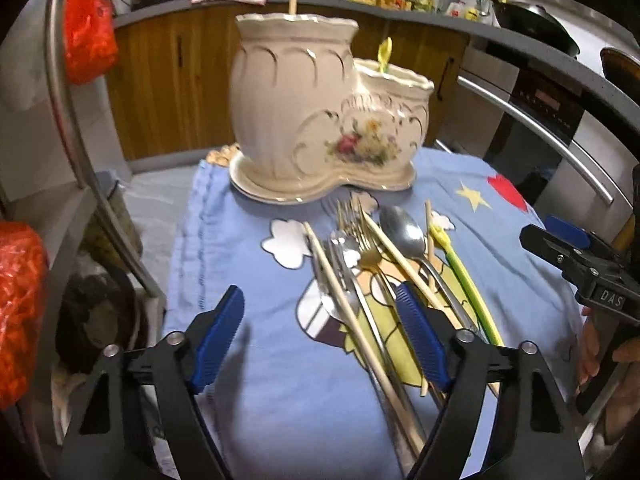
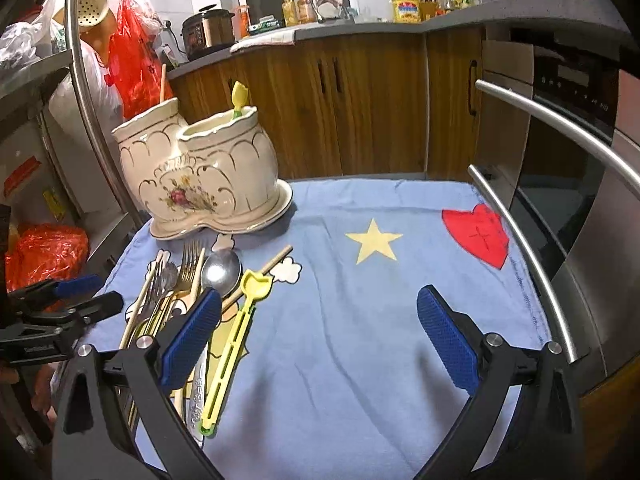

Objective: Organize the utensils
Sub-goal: 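Grasp another wooden chopstick with the left tool while the right tool grasps another yellow utensil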

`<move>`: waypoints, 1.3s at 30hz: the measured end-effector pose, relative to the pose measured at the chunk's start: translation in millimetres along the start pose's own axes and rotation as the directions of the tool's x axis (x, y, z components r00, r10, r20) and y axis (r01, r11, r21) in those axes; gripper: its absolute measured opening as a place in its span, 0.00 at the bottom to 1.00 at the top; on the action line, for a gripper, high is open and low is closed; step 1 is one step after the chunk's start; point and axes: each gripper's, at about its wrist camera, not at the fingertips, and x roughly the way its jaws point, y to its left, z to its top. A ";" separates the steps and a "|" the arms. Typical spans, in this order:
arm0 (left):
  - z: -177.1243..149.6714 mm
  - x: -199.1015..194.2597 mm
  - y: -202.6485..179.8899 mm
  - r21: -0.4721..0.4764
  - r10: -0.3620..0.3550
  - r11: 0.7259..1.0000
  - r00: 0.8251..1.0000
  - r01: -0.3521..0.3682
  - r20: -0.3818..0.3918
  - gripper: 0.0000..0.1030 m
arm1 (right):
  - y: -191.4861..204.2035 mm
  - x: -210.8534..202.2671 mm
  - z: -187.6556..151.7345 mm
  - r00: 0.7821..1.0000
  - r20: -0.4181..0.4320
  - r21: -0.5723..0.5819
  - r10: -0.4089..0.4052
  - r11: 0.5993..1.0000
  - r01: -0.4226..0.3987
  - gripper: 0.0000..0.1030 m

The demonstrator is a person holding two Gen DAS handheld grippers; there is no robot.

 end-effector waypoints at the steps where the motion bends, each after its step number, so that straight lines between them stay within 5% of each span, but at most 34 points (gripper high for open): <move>1: -0.3 1.9 -0.4 0.000 0.000 1.000 1.000 0.000 -0.010 0.69 | 0.1 2.5 -1.1 1.000 -0.011 -0.002 0.005 1.000 -0.005 0.88; 12: 0.1 13.0 -10.0 -0.005 -0.071 0.997 0.995 0.071 -0.068 0.32 | 22.3 21.4 -7.6 0.973 -0.163 -0.016 0.162 0.986 -0.167 0.31; 19: 2.2 18.5 -12.0 -0.003 -0.051 0.999 0.995 0.051 -0.081 0.14 | 30.7 30.3 -10.9 0.963 -0.206 -0.035 0.172 0.982 -0.183 0.28; 28: 4.2 29.9 -10.8 -0.015 -0.028 1.000 0.994 0.027 -0.103 0.14 | 37.7 41.5 -10.1 0.965 -0.217 -0.057 0.149 0.985 -0.164 0.27; 39: 3.4 31.1 -13.9 -0.009 0.000 1.000 0.996 0.000 -0.095 0.13 | 54.5 45.5 -13.7 0.973 -0.219 -0.157 0.073 0.981 -0.109 0.15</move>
